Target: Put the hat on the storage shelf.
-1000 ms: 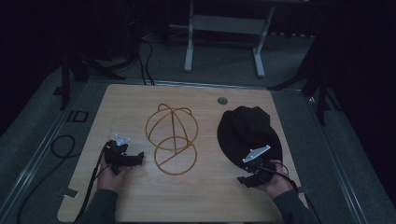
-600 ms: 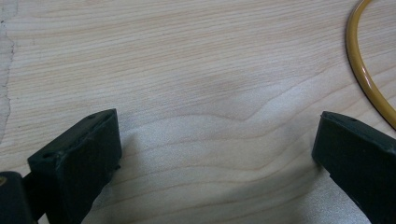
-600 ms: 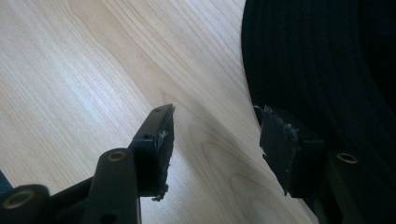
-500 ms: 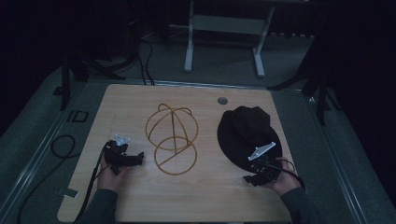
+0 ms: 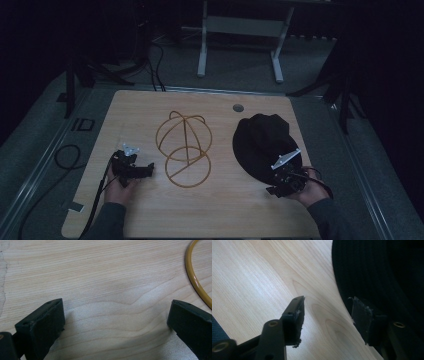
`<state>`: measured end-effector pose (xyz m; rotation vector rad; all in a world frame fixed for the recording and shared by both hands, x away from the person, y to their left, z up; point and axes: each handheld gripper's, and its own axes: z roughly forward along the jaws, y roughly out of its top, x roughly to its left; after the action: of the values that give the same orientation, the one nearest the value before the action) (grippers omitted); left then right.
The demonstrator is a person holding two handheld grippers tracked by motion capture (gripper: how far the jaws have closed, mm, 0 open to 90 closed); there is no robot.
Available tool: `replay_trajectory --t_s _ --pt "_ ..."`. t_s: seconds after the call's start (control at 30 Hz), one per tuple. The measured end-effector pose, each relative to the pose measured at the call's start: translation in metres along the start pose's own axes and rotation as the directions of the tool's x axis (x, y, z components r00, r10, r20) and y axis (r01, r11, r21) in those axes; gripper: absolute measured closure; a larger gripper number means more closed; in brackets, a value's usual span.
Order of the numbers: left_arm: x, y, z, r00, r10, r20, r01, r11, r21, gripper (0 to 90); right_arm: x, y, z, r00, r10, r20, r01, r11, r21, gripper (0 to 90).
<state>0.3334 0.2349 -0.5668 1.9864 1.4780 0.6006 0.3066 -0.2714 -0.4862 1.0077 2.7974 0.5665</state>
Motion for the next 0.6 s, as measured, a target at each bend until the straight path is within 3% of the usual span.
replay_trajectory --t_s 0.6 --pt "0.000 0.000 0.000 1.0000 -0.001 0.000 0.001 1.0000 -0.001 1.5 -0.024 -0.006 -0.033 0.9950 0.066 0.075 -0.064 0.997 -0.032 40.2"
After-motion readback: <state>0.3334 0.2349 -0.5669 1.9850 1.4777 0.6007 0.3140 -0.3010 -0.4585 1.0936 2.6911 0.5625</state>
